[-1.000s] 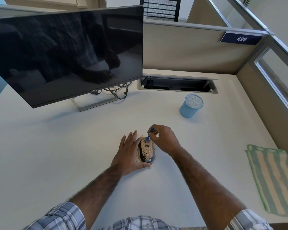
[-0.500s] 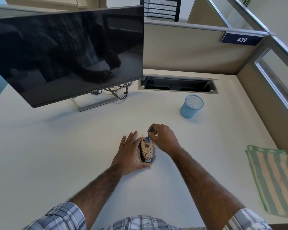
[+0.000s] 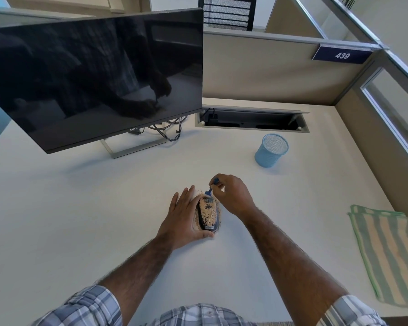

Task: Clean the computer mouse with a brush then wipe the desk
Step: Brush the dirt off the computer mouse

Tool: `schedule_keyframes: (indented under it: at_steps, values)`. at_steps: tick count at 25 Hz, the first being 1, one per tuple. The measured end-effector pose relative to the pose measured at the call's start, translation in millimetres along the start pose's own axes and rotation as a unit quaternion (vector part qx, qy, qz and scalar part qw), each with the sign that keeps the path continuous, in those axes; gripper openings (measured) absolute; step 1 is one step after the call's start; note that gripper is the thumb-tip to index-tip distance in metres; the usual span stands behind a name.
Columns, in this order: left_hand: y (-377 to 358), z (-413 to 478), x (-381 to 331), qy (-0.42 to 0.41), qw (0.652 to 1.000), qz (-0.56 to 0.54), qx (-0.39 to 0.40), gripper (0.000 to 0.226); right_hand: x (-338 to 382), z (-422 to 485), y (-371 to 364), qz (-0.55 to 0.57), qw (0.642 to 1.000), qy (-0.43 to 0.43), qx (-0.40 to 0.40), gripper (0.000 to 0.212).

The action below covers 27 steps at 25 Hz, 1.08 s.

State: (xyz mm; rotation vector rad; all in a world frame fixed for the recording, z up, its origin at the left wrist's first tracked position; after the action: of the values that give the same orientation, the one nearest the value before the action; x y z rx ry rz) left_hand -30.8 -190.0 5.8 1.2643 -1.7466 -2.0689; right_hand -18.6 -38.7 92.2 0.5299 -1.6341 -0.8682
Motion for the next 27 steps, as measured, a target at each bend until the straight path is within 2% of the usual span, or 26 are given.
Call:
schedule_keyframes:
  at_steps: [27]
  values:
    - [-0.7, 0.0, 0.0, 0.006, 1.0, 0.006, 0.014, 0.125, -8.9, -9.3, 11.1, 0.0, 0.999, -0.021, -0.034, 0.009]
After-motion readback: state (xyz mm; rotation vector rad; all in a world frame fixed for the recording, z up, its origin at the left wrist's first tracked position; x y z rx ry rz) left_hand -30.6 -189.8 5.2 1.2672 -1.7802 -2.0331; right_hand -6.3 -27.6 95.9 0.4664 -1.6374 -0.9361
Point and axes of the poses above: each hand's wrist, its own z-axis towards the middle knuckle, its own y-axis out of the back of the hand, x = y × z, the point moved 9 cm from there along z, towards the middle knuckle, and after that the axes turned 2 degrees about y, right-handed, at the moved point
